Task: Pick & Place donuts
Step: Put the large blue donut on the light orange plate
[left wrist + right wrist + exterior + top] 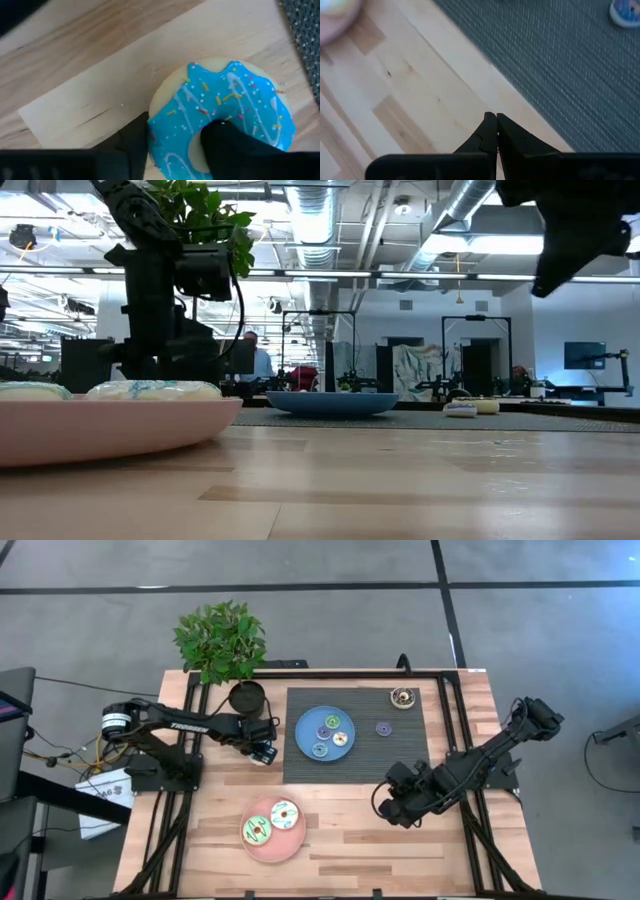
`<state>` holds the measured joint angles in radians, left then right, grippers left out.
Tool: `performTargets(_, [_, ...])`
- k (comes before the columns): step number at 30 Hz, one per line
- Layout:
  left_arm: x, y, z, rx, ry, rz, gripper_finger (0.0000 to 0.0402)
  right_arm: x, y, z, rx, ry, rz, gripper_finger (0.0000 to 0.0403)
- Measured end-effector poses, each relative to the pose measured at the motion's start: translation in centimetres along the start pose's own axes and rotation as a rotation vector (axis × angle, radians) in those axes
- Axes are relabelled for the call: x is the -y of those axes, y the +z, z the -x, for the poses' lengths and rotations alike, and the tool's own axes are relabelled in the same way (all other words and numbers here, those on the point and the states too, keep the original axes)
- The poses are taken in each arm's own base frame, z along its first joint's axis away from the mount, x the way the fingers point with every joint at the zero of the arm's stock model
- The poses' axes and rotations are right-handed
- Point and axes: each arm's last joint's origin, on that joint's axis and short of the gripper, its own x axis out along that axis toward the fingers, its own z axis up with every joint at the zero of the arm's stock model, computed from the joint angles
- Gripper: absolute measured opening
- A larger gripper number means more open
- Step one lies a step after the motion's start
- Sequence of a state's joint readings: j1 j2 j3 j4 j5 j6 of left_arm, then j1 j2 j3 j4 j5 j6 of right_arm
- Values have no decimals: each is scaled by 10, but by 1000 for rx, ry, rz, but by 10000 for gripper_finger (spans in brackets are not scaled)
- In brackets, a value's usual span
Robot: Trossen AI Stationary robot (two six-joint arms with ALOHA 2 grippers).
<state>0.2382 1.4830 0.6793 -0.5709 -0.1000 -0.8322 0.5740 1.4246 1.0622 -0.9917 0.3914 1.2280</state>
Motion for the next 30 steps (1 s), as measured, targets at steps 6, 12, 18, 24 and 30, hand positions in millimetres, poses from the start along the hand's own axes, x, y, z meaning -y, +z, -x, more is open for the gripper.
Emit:
performTargets(6, [13,7,29,3,-32,-129,106,-10,-8,-19,62,156,38,0])
performTargets(12, [39,3,73,32,-91,-214,92,-13,-28,-40,111,280,81,0])
performTargets(18, [76,-24,117,72,-185,-269,92,-5,-50,-48,70,251,165,0])
performTargets(24, [107,-70,145,66,-288,-196,91,-1,-69,-42,38,262,246,0])
performTargets(30, [147,-139,143,45,-279,-148,84,20,-89,-30,19,291,320,0])
